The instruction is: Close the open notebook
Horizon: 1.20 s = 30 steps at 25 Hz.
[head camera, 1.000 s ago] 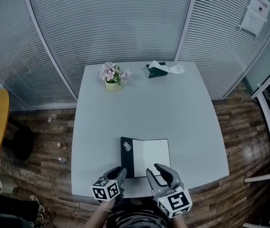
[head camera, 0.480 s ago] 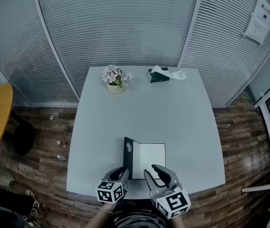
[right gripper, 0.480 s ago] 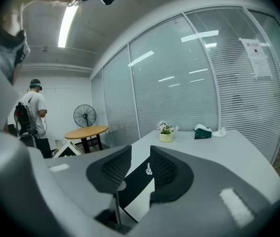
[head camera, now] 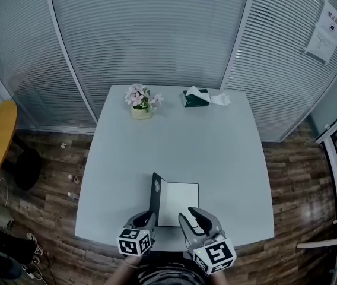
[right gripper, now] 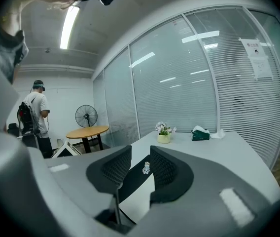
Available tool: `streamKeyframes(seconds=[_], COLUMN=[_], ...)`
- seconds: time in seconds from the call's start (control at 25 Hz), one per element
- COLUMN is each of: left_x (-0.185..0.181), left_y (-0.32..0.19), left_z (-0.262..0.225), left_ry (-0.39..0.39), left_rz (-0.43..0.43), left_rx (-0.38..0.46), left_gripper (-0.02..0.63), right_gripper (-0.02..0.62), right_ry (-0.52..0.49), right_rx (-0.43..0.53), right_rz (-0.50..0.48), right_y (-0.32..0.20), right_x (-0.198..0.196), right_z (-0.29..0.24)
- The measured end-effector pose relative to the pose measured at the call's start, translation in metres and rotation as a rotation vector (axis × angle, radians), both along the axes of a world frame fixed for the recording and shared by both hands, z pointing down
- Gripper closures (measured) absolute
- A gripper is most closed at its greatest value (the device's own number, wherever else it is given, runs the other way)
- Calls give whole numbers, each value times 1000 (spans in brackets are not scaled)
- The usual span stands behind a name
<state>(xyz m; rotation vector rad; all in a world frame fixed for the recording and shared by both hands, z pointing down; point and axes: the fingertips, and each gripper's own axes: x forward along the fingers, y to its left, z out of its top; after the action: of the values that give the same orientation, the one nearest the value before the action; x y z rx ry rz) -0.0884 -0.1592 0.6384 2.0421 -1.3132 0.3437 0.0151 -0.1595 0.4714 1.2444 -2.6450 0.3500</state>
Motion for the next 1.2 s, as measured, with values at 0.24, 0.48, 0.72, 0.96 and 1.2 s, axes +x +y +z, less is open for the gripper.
streamKeyframes(seconds=[0.24,0.48,0.72,0.96,1.2], left_x=[16,40,62,81,100], left_y=[1,-1,0,-2,-2], left_z=[-6,-12,-12,-10,-5], left_ry=[11,3,0,-28,-54], left_rz=[2,24,32,61,105], left_rx=[12,30,38,45,44], left_gripper=[563,568,568,566,561], right_gripper=[477,477,477,477,477], right_ry=[-6,-11,-16,-18,-15], right_rx=[5,3,2,2,-5], right_rz=[13,24,22,26,35], right_y=[2,5,9,10,14], right_x=[20,38,50,62,71], right_z=[-1,0,1,2,5])
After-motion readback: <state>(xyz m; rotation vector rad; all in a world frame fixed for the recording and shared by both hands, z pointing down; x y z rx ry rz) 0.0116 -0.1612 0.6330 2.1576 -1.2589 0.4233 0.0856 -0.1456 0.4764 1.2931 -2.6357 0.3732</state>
